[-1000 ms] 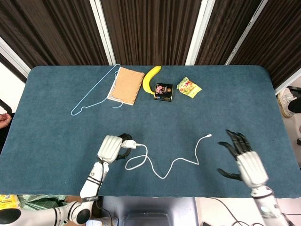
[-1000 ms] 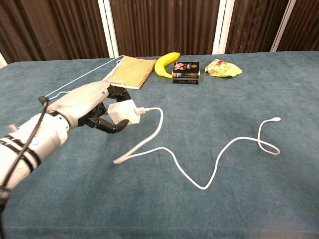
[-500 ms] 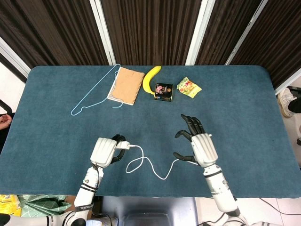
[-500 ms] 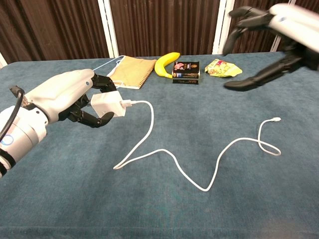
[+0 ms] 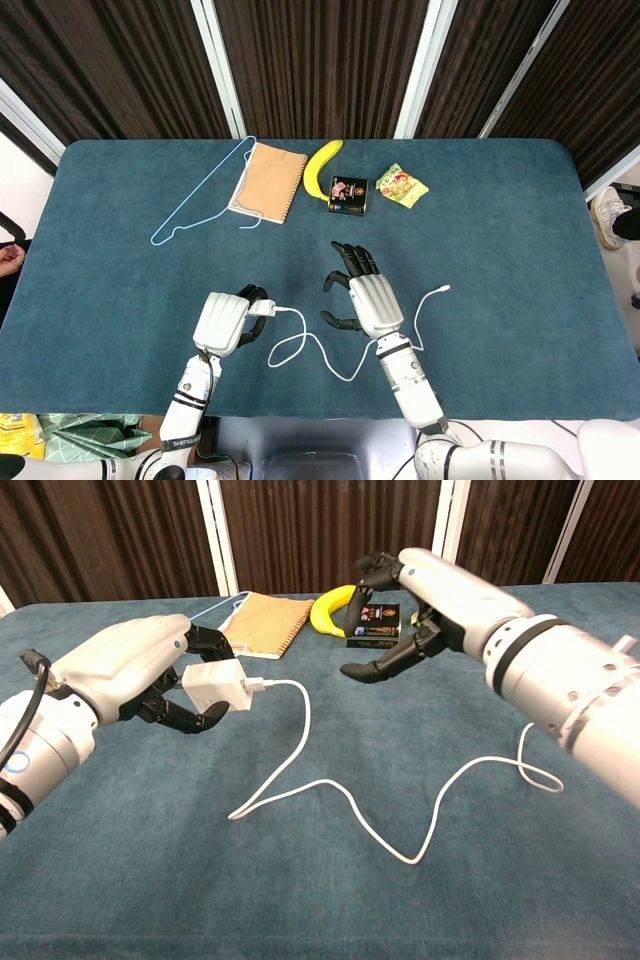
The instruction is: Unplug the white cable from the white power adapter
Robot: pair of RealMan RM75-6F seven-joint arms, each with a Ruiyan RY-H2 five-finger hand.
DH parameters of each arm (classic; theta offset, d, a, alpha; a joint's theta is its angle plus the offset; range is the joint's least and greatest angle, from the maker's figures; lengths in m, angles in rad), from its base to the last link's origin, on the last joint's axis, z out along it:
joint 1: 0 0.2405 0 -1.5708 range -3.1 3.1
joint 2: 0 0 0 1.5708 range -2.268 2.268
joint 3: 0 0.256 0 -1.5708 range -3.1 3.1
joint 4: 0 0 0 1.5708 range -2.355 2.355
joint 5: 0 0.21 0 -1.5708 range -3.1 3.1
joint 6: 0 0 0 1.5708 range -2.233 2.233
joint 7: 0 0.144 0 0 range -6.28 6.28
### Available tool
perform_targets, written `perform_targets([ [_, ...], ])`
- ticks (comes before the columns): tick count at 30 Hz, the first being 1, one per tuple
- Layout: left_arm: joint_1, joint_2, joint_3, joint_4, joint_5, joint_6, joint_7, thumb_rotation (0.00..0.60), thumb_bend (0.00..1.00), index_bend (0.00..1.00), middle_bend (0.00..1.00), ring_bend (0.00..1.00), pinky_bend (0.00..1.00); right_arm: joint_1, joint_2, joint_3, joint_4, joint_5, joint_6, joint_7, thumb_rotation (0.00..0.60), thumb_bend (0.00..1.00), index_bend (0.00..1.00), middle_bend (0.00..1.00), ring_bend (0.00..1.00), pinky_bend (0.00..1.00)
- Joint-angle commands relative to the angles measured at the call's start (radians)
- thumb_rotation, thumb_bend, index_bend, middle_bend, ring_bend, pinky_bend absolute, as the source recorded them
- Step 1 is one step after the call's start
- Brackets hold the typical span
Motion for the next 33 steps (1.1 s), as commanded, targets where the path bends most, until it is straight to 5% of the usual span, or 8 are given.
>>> perform_targets([
  [1,0.000,-0.001,0.000,0.000,-0.001,0.000,0.002,0.600,0.66,0.70,0.77,1.00,1.00,0.017,-0.021,0.006,0.005,0.027,-0.006,-0.003,0.600,0.34,0.62,0.15,0.00,0.00],
  [33,0.009,-0.001,0.017,-0.017,0.043,0.013,0.024,0.600,0.66,0.70,0.77,1.00,1.00,0.141,-0.186,0.026,0.088,0.145,0.015,-0.052,0.600,0.38,0.64,0.15,0.00,0.00],
])
